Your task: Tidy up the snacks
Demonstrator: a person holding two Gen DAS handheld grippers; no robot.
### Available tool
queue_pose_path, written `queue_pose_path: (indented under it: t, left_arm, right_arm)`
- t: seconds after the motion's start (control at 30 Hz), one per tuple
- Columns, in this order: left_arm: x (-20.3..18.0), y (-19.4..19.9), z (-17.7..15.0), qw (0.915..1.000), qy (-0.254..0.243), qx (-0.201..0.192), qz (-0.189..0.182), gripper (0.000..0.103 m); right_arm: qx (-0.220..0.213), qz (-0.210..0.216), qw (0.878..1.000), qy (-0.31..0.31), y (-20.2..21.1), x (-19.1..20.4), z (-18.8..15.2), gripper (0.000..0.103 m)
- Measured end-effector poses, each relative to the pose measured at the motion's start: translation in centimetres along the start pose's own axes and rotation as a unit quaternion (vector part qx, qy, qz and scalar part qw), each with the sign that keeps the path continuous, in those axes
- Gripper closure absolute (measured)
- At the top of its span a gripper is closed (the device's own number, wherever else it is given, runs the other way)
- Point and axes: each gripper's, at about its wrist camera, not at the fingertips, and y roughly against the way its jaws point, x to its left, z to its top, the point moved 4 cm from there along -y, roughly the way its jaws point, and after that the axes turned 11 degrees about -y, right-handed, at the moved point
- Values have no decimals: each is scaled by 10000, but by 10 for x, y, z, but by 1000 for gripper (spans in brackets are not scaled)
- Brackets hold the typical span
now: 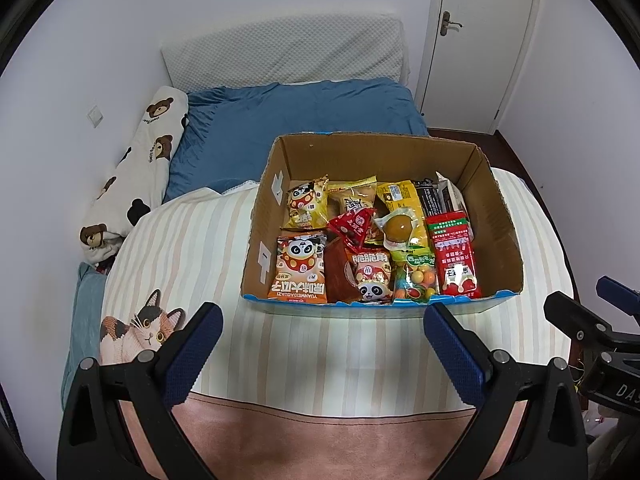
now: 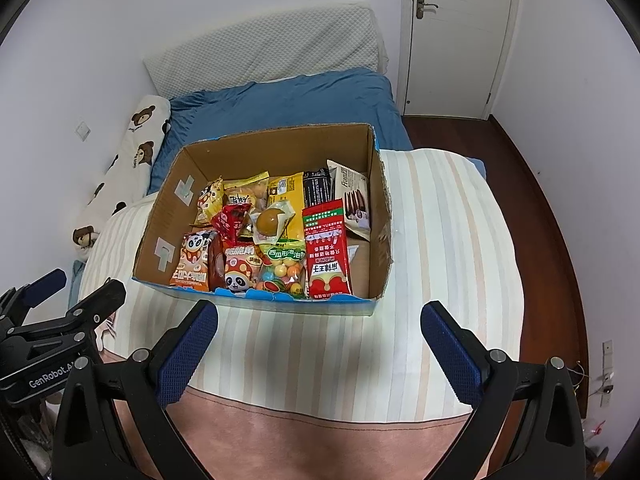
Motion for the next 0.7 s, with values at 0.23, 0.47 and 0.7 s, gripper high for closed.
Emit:
queue_pose_path:
  t: [0.23,0.47,0.7]
  left_arm:
    - [-1,2,1,10000,-1,3,-19,0]
    - [-2,3,1,10000,-16,7,-42,0]
    - [-2,2,-1,10000,-22,11,-64,0]
  right_arm:
    - [13,-8,10000,-10,0,1,0,0]
    - [38,-3,10000,-48,0,-1,-3,0]
    - [74,-12,9999,-88,-3,-2,-8,0]
